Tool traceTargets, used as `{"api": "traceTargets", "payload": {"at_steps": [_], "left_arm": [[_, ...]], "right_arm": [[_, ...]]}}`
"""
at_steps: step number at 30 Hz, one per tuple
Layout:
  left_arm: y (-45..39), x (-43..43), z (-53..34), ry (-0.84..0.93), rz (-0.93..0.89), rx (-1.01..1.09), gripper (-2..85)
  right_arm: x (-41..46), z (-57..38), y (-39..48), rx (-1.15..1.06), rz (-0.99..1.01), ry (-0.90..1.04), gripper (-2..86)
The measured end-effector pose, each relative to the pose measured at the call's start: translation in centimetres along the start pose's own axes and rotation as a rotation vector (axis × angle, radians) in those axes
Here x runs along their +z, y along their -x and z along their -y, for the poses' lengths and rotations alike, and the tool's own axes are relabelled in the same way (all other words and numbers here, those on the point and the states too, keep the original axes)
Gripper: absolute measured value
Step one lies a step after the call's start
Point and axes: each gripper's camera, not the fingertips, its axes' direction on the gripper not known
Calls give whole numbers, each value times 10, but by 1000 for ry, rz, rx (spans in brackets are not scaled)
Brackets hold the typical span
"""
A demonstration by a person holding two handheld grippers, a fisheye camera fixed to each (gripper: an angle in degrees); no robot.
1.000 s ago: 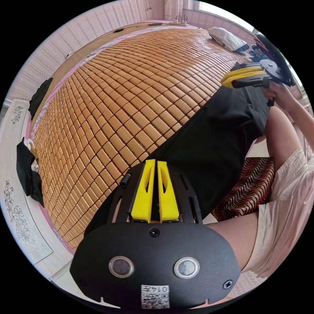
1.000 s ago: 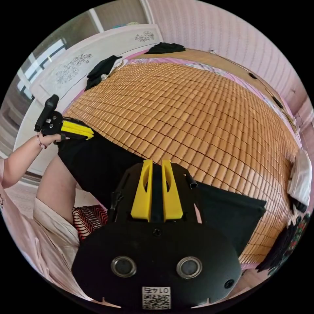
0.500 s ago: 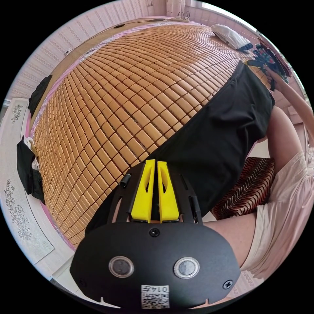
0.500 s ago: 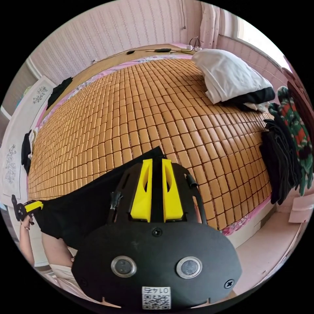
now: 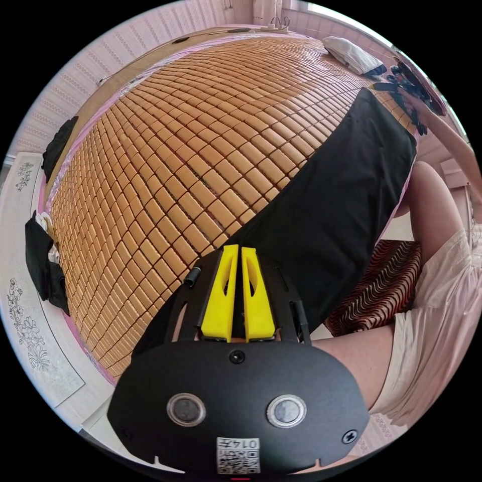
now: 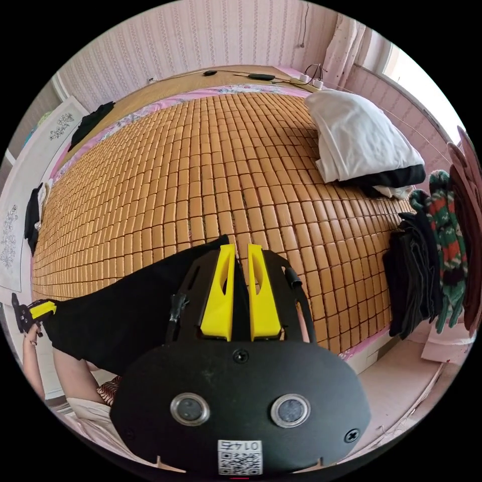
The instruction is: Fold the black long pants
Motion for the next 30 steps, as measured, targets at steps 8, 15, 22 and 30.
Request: {"api": "traceTargets", "payload": {"at_steps": [8,15,22,30], "left_arm": [[14,7,-33,-60,-29,-35,-10],[19,15,-60,-34,22,7,-10],[44,24,-101,-48,-29,-38,-9],[70,35,-154,-53,-48,-49,-6]], "right_arm": [[-37,-120,-44,57,57,35,71],[5,-155,-85,253,232,124,75],[20,-167,-107,183,232,127,10],[95,-189,-124,157,185,209,17]]}}
